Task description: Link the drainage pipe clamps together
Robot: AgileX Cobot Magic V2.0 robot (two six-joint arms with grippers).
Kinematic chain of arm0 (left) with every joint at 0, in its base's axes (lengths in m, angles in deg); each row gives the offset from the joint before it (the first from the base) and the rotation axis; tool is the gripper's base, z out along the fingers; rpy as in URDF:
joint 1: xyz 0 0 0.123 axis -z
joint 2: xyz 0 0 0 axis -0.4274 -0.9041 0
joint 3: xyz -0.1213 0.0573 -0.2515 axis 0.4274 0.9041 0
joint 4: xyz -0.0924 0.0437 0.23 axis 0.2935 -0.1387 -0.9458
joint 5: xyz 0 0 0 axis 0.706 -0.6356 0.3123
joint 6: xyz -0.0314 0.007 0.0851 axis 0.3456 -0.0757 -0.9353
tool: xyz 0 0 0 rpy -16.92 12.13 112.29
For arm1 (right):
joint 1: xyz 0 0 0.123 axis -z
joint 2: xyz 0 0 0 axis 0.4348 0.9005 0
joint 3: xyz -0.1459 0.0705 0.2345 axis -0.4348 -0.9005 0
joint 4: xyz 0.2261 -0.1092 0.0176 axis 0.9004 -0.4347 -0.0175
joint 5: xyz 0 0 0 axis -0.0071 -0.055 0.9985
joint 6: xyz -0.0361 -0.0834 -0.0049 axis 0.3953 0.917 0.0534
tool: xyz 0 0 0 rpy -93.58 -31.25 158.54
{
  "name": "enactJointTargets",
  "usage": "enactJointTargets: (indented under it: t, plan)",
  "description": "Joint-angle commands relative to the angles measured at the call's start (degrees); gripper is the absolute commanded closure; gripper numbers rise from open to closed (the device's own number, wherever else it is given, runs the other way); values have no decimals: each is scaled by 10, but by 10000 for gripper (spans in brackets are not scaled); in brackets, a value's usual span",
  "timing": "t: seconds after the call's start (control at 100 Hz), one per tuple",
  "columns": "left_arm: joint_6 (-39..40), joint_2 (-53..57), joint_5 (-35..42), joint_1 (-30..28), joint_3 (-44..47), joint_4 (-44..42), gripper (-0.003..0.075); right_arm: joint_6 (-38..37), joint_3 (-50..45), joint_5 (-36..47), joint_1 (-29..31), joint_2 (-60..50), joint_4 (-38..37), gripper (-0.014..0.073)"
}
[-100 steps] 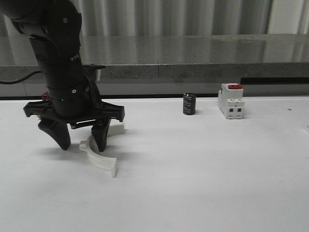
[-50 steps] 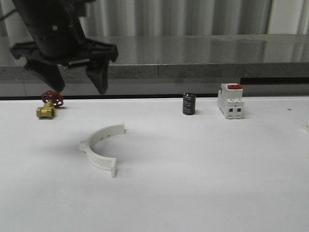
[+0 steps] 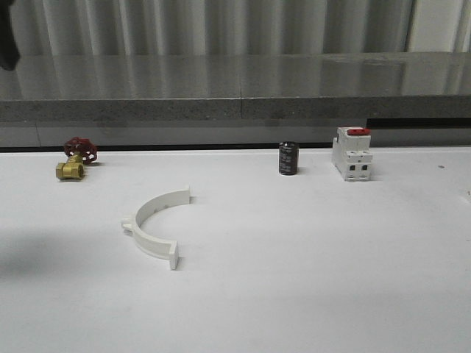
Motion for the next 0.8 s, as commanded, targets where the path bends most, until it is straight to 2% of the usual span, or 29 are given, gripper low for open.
enactJointTargets:
  t: [0.0, 0.32, 0.64, 0.71, 0.79]
  plan:
    - [-5, 77, 38, -15, 31, 5, 158, 0, 9, 50, 3, -11, -4, 661]
    - [-6, 298, 48, -24, 167, 17, 158, 0, 9, 50, 3, -11, -4, 661]
    - [-7, 467, -10, -24, 262, 34, 160, 0, 9, 50, 3, -11, -4, 661]
    - [-7, 491, -18, -24, 279, 34, 192, 0, 9, 50, 3, -11, -4, 661]
    - [-7, 511, -23, -24, 294, 34, 285, 0, 9, 52, 3, -11, -4, 661]
